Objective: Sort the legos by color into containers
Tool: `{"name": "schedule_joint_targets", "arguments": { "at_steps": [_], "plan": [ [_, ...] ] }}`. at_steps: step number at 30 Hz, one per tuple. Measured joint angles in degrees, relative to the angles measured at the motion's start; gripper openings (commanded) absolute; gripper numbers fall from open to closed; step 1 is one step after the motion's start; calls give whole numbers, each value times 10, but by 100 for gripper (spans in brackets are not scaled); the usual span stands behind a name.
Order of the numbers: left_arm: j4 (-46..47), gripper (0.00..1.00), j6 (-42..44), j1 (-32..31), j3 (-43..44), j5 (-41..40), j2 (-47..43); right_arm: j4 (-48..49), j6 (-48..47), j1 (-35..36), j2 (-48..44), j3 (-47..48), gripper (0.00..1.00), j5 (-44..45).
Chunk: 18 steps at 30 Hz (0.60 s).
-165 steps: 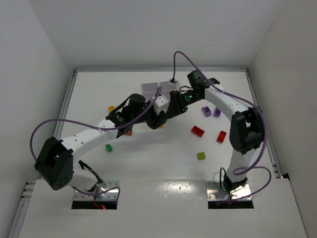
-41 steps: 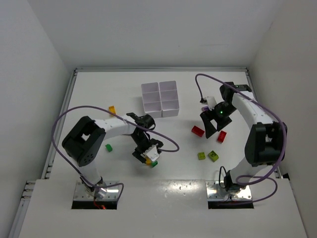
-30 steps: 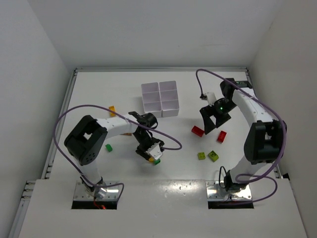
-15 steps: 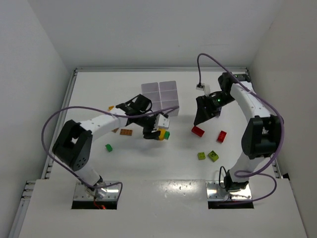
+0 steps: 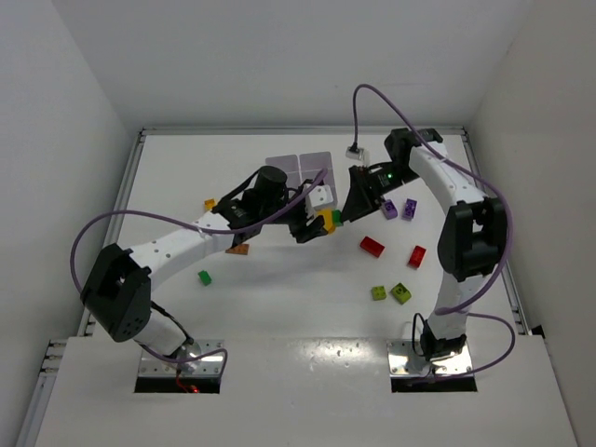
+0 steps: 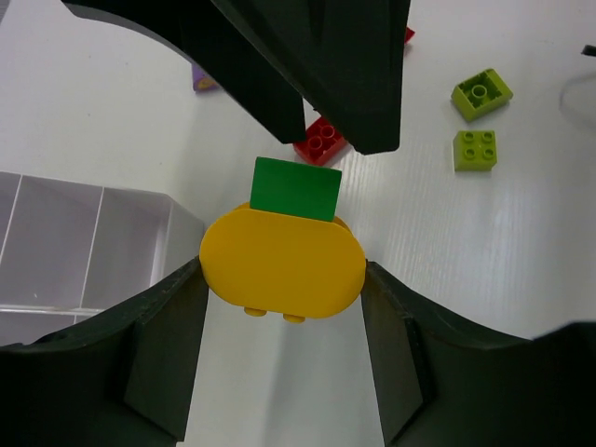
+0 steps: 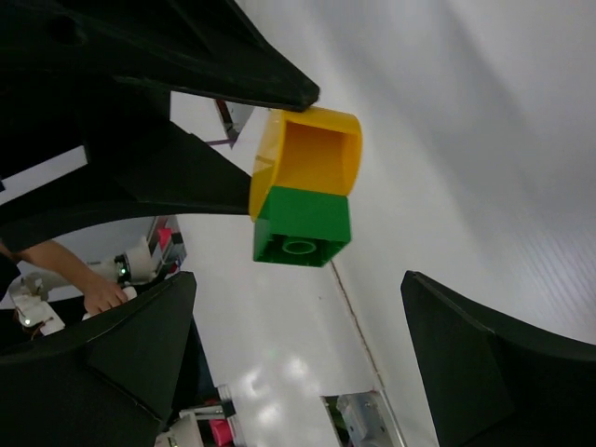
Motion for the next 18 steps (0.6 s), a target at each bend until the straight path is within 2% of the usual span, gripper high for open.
{"name": "schedule_joint_targets", "arguments": {
  "at_steps": [3,7,9,10,12,13,16,18],
  "plan": [
    [10,0,-10,-2,0,-12,0,1,6,5,0,10,92,-17],
    [18,0,-14,-3,0,-21,0,2,10,12,0,10,83,-23],
    [20,0,-14,-5,0,-25,0,2,12,18,1,10,73,-26],
    [21,0,-14,-6,0,-26,0,2,13,19,2,10,64,-27],
    [21,0,-14,-9,0,-28,0,4,15,22,5,10,57,-28],
    [21,0,-14,-9,0,-28,0,5,15,22,6,10,51,-27],
    [24,0,-14,-9,0,-31,-1,13,17,18,9,10,42,-26],
    [24,0,-14,-10,0,-34,-1,16,18,17,9,10,29,-24]
  ]
}}
